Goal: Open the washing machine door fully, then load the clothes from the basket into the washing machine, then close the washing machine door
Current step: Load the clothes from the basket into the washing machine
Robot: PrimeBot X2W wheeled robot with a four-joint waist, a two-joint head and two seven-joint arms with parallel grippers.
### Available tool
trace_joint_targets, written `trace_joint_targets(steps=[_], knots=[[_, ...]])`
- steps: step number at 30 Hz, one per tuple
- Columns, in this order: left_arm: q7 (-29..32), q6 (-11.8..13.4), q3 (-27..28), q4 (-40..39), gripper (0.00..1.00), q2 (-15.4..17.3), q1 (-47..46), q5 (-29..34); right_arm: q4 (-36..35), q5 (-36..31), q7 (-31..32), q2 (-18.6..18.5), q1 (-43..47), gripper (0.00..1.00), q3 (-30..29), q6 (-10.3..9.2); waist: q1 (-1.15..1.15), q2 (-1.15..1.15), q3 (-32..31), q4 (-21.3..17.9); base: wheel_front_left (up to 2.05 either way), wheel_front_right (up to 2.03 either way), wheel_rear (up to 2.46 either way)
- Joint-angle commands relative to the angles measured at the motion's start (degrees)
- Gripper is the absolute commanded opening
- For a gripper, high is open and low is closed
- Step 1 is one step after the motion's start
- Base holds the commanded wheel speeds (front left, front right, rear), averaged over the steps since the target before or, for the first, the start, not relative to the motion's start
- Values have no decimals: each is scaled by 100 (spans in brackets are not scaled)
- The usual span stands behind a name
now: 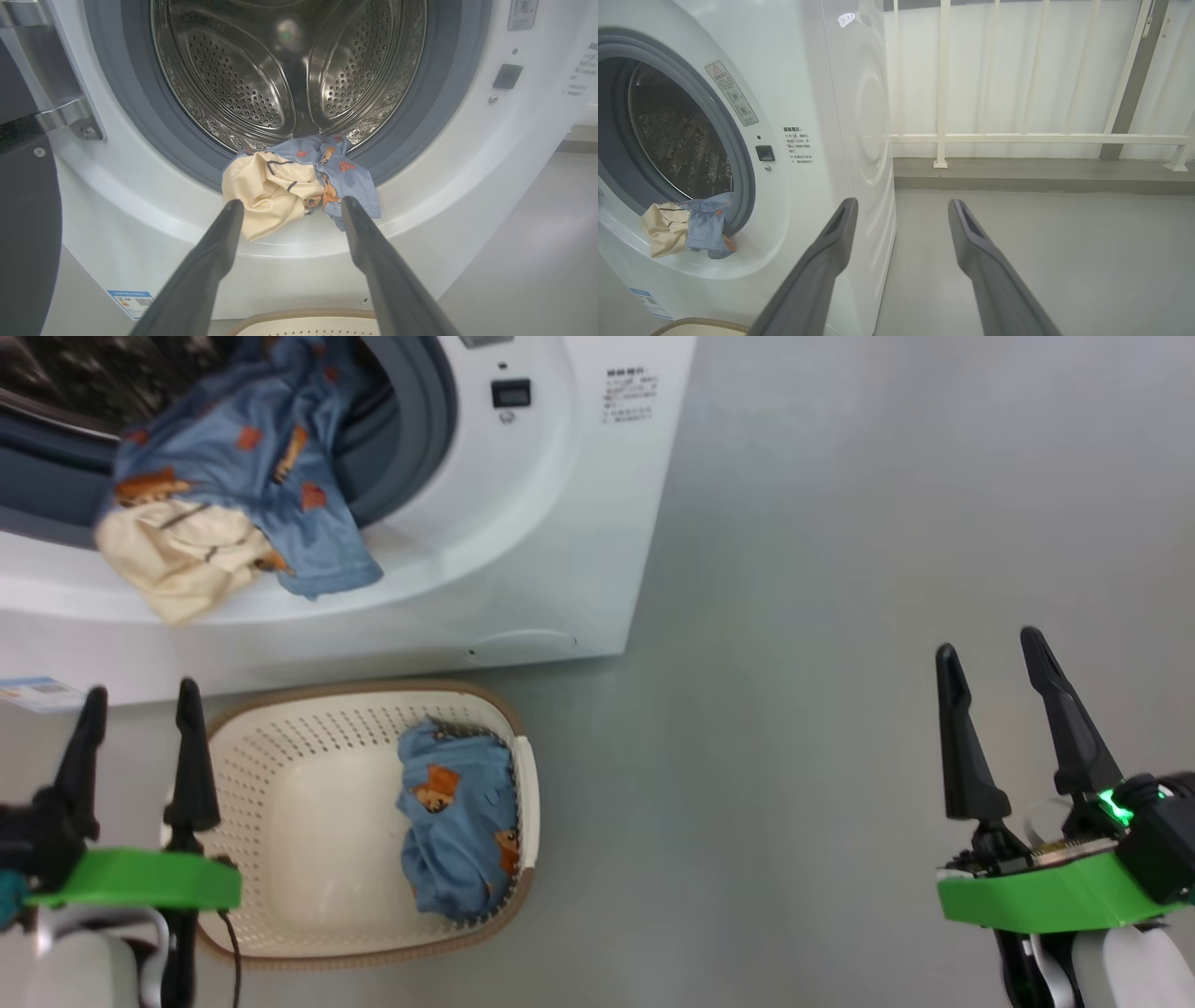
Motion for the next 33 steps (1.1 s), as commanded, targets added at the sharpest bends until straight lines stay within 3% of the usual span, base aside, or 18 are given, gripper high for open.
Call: trace_joint_targets(steps=[1,19,33], knots=[[-37,2,130,50,100,249,-253,-26,-155,10,-27,4,-174,100,159,41,-1,0,328,-152,0,0,0],[-37,2,-220,1919,100,1102,-2166,202,-219,45,-27,163,-780,100,346,41,-1,0,1327,-568,0,0,0],[-37,177,-291,2783,100,1427,-3209,685,-259,58,-27,197,-1014,100,452,41,-1,0,1652,-762,0,0,0]])
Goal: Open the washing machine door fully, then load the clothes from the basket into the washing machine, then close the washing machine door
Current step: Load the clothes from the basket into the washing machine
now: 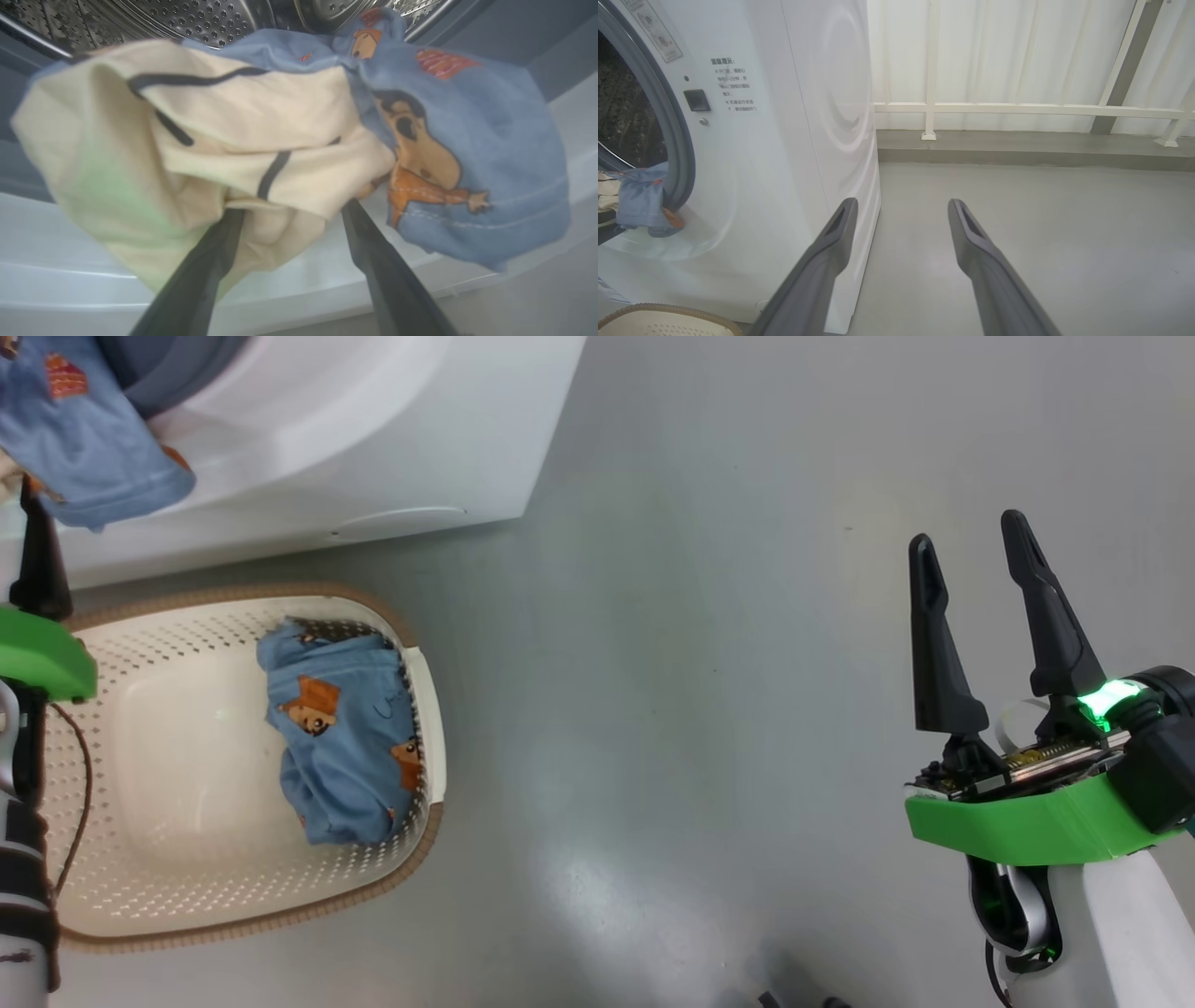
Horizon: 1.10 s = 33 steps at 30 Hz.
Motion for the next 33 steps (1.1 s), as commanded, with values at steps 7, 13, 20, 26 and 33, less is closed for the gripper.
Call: trace_joint_targets(steps=[7,13,20,26,33], knots=[[-37,7,53,-43,0,285,-308,88,-167,175,-27,15,-50,100,148,41,0,0,76,-76,0,0,0],[-37,-58,36,-200,0,242,-378,15,-167,246,-27,16,-56,100,99,41,0,0,73,-62,0,0,0],[-37,-124,-71,-567,0,88,-238,-121,-156,304,-27,16,-66,100,69,41,0,0,14,-1,0,0,0],[-37,-145,-188,-902,0,-29,-86,-294,-147,310,-27,17,-65,100,67,41,0,0,-38,71,0,0,0],[-37,-148,-580,-1149,0,-35,84,-536,-130,319,-27,17,-36,100,99,41,0,0,-143,97,0,0,0]])
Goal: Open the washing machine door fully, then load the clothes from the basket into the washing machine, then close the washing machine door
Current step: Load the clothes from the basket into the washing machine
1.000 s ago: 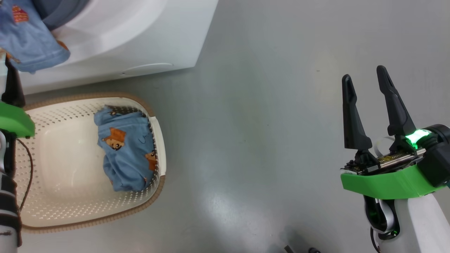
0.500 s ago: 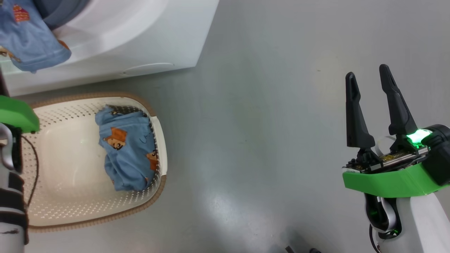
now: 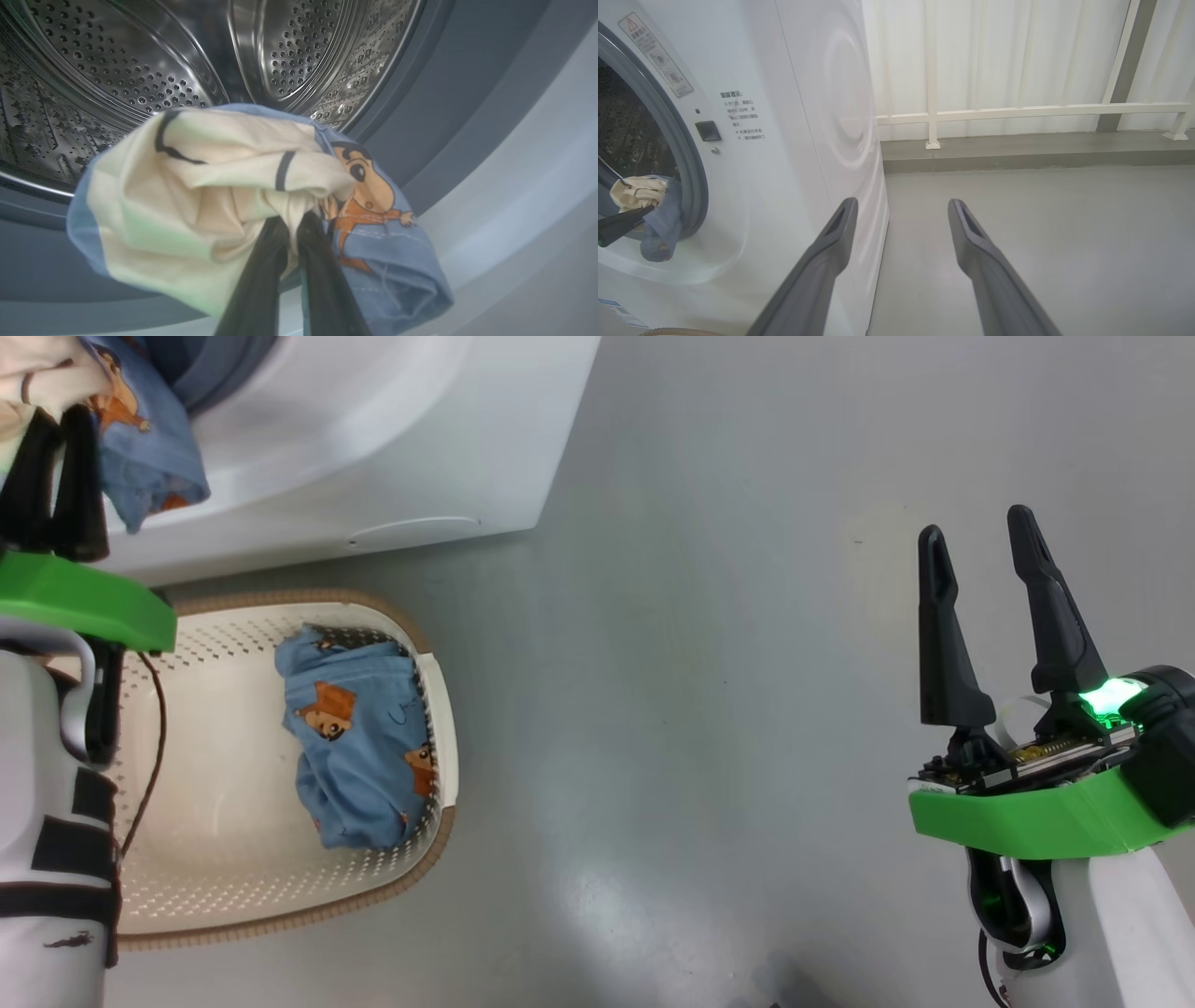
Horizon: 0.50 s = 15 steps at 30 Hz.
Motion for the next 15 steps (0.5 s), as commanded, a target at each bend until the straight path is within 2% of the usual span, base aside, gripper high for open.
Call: trace_joint_targets(steps=[1,7,15], knots=[[-37,-11,70,-152,0,262,83,-83,-124,19,-27,-35,2,100,131,41,0,0,-23,0,0,0,0],[-37,-11,-50,99,0,385,-291,-647,-114,54,-27,-35,15,100,205,41,0,0,-49,-65,0,0,0],[-37,-12,-348,906,0,746,-1096,-1235,-104,94,-27,-35,86,100,250,41,0,0,-47,-224,0,0,0]])
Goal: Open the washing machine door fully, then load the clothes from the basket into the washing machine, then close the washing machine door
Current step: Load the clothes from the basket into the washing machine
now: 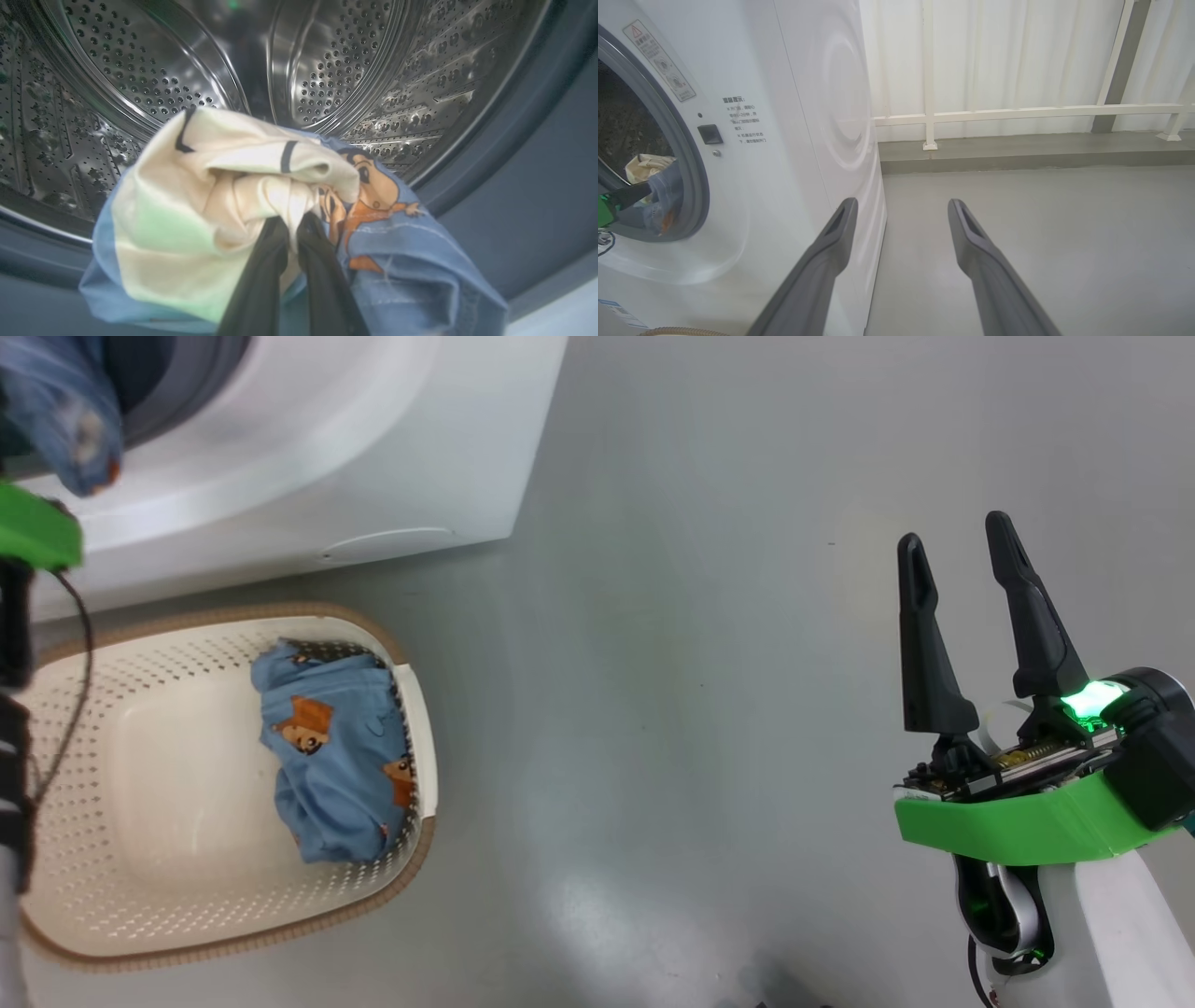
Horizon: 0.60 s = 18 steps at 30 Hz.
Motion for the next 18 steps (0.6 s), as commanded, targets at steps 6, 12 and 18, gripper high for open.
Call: trace_joint_targets(steps=[6,12,18], knots=[[-37,-11,-209,659,0,466,-802,22,-131,80,-27,-36,71,100,118,41,0,0,85,-113,0,0,0],[-37,52,-314,1251,0,605,-1553,191,-149,133,-27,-36,34,100,213,41,0,0,203,-250,0,0,0],[-37,244,-250,1208,0,815,-2022,337,-173,211,-27,-36,-17,100,288,41,0,0,344,-443,0,0,0]])
